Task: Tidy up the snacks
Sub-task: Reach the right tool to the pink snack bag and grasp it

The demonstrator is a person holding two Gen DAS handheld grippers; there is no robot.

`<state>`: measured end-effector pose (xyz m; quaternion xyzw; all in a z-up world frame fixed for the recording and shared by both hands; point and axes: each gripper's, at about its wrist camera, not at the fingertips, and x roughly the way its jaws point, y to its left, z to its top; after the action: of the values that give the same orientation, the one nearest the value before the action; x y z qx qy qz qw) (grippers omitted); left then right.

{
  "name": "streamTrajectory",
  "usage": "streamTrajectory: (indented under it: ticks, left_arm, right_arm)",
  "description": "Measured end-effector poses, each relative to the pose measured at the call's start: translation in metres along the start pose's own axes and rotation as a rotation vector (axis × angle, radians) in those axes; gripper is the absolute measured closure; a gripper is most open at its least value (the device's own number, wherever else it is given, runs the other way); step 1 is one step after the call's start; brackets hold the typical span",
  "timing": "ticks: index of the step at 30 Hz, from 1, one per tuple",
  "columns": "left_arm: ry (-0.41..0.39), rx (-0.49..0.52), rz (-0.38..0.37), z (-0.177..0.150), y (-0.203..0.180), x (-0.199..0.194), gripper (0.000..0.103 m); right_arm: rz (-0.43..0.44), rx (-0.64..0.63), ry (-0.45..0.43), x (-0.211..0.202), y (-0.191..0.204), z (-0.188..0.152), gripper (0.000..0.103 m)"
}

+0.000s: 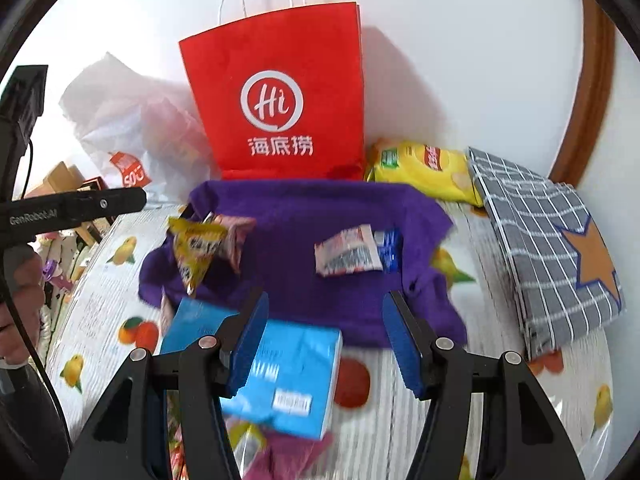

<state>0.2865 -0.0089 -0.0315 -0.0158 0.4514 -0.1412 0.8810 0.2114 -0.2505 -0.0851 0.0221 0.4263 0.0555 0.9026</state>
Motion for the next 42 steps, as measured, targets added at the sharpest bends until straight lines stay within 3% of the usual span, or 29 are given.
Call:
streamTrajectory:
  ticks: [10, 23, 30, 42]
  left_arm:
    - [0.024, -0.047, 0.030, -0.043, 0.012, -0.030, 0.033]
    - [0.015, -0.034, 0.026, -0.062, 0.008, -0.048, 0.033]
    - [0.027, -0.033, 0.021, -0.067, 0.006, -0.044, 0.033]
    - [0.041, -0.020, 0.005, -0.071, -0.004, -0.037, 0.033]
  right_arm:
    - [0.074, 0.036, 0.081, -0.011, 0.006, -0.047, 0.035]
    - [0.072, 0.013, 0.139, -0.004, 0.030, -0.076, 0.034]
    - [0.024, -0.028, 0.169, 0.009, 0.040, -0.085, 0.034]
    - [-0.022, -0.039, 0.170, -0.019, -0.002, -0.103, 0.034]
